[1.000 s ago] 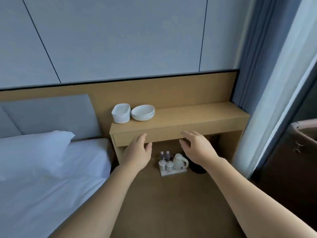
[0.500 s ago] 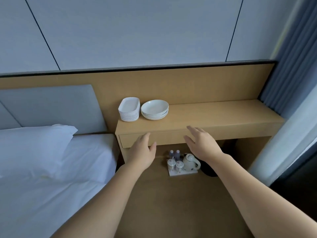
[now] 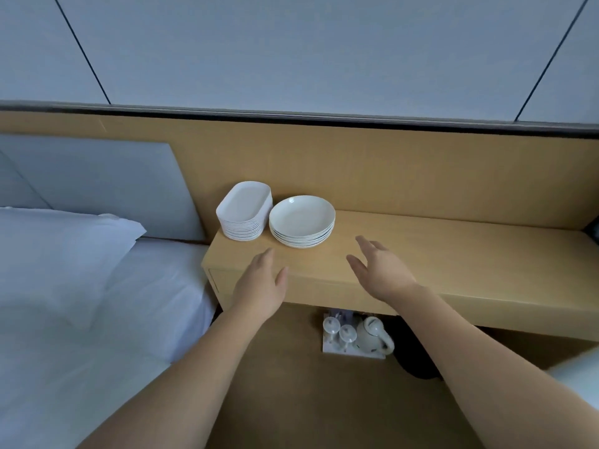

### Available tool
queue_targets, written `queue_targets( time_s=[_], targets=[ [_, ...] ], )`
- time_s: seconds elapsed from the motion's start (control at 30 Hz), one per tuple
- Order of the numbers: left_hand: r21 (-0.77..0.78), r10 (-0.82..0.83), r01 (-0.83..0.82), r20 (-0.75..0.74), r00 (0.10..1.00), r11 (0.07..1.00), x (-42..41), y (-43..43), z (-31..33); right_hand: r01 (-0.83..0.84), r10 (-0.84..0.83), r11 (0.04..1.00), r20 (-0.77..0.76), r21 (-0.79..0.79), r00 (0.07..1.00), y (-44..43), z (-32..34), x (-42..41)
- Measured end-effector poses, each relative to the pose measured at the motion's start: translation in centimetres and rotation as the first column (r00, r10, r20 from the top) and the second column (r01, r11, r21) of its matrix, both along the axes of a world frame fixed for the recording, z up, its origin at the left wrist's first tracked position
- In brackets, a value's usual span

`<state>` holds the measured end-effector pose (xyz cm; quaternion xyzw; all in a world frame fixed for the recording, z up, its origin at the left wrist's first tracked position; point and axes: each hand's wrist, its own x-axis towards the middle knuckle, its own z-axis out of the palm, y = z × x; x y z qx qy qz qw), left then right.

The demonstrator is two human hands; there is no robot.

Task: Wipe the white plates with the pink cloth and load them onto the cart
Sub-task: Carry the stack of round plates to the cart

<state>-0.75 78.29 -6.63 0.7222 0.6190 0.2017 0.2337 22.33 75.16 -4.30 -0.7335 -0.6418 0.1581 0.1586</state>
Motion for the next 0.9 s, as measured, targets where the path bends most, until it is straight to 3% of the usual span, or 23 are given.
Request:
queue_targets(
  time_s=[0.23,0.7,0.9],
  targets=[
    [-0.035,0.039,-0.04,-0.009,0.999,0.999,3.4,7.4,-2.9,-0.043,0.042,0.993,-0.015,-0.108,0.999,10.2,-2.4,1.8],
    [-0.301,0.152,-0.146,-0.004,0.988,0.942,4.7,21.7,-12.2,-0.024,0.026,0.964,0.006,-0.266,1.0,29.5,-12.2,2.3],
    [-0.357,0.208,-0.164,0.089,0.974,0.92,5.7,23.7,-13.6,-0.005,-0.04,0.955,-0.146,-0.296,0.988,32.1,-14.5,3.4]
  ],
)
